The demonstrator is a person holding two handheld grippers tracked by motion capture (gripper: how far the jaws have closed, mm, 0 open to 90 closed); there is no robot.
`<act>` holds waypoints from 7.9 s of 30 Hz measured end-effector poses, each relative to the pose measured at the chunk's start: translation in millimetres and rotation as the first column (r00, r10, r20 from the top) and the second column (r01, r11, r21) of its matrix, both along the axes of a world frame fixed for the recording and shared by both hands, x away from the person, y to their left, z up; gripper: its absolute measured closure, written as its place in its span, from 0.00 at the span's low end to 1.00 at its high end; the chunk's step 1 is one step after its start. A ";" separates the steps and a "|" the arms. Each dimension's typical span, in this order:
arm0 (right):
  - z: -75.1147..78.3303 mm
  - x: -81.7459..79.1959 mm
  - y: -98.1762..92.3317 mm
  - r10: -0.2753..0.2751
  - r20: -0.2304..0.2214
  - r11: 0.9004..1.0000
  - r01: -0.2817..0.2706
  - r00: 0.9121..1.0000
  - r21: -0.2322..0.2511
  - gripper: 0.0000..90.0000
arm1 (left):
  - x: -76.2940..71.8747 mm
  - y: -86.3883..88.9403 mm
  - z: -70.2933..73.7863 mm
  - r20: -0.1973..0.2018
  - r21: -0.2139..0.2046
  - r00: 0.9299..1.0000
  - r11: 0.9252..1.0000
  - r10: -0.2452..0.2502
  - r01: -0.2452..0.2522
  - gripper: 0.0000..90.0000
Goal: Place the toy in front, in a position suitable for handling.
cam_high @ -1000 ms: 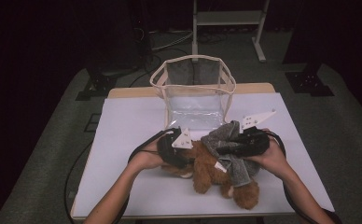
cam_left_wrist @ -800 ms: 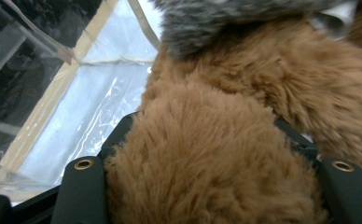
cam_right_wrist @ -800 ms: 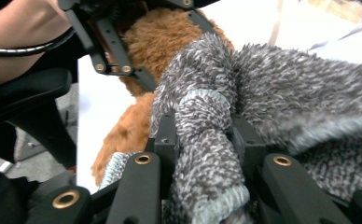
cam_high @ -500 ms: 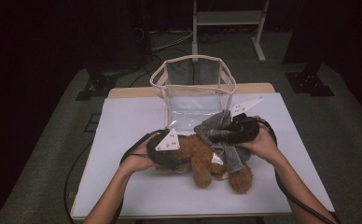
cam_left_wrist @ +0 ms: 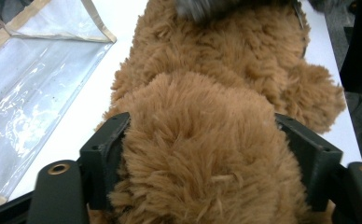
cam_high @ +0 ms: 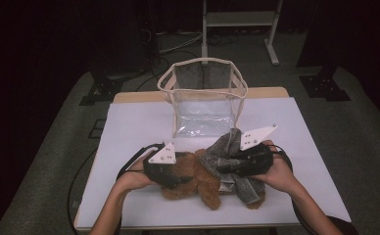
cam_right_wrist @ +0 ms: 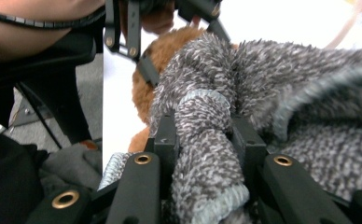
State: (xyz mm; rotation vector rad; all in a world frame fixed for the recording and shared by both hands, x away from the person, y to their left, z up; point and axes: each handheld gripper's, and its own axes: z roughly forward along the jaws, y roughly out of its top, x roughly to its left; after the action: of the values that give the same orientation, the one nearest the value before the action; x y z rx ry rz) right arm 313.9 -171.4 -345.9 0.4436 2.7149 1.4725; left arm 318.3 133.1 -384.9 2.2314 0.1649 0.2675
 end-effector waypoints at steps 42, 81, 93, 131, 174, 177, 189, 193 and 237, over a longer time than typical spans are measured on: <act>21.2 27.5 -23.1 -0.054 -0.039 0.996 0.052 0.998 -0.069 0.75 | -11.0 -7.5 8.5 0.086 0.049 0.993 0.996 -0.079 0.075 0.34; -30.2 -22.7 -73.3 -0.124 -0.065 0.992 0.126 0.990 0.026 0.75 | -2.6 0.8 6.1 0.034 0.005 0.998 0.999 -0.050 0.050 0.34; -49.5 -26.4 -110.8 -0.218 -0.147 0.974 0.223 0.965 0.020 0.75 | -5.0 -1.9 5.4 0.037 0.012 0.996 0.997 -0.076 0.076 0.34; -27.0 -2.1 -28.8 0.001 -0.117 1.000 0.001 0.993 0.015 0.75 | -2.1 9.4 -15.9 -0.045 -0.023 0.999 1.000 -0.012 0.011 0.05; -29.2 21.1 -53.6 -0.063 -0.182 0.993 0.079 0.981 0.082 0.75 | -2.1 -18.0 13.4 0.023 0.114 1.000 0.993 0.016 -0.018 0.41; -33.3 16.5 -37.4 -0.030 -0.182 0.996 0.044 0.983 0.078 0.75 | -9.0 -6.7 10.4 0.024 0.112 1.000 0.994 0.017 -0.020 0.40; -16.8 32.5 -37.3 -0.077 -0.132 0.996 0.083 0.988 0.044 0.75 | -23.2 -6.1 -1.8 0.070 0.055 0.997 0.998 -0.009 0.006 0.35; -28.5 34.1 -36.5 -0.050 -0.186 0.998 0.056 0.981 0.023 0.75 | -23.3 -3.2 -4.7 0.064 0.028 0.998 0.999 -0.027 0.026 0.34; -50.1 40.2 -82.2 -0.193 -0.211 0.981 0.191 0.958 -0.028 0.75 | -26.5 -5.1 -6.7 0.075 0.052 0.995 0.997 -0.065 0.061 0.24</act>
State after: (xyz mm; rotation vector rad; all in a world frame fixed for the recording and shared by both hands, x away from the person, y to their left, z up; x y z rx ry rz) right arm 354.1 -253.6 -396.0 0.8865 2.7335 1.4393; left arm 291.8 128.0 -391.6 2.2672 0.0468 0.3258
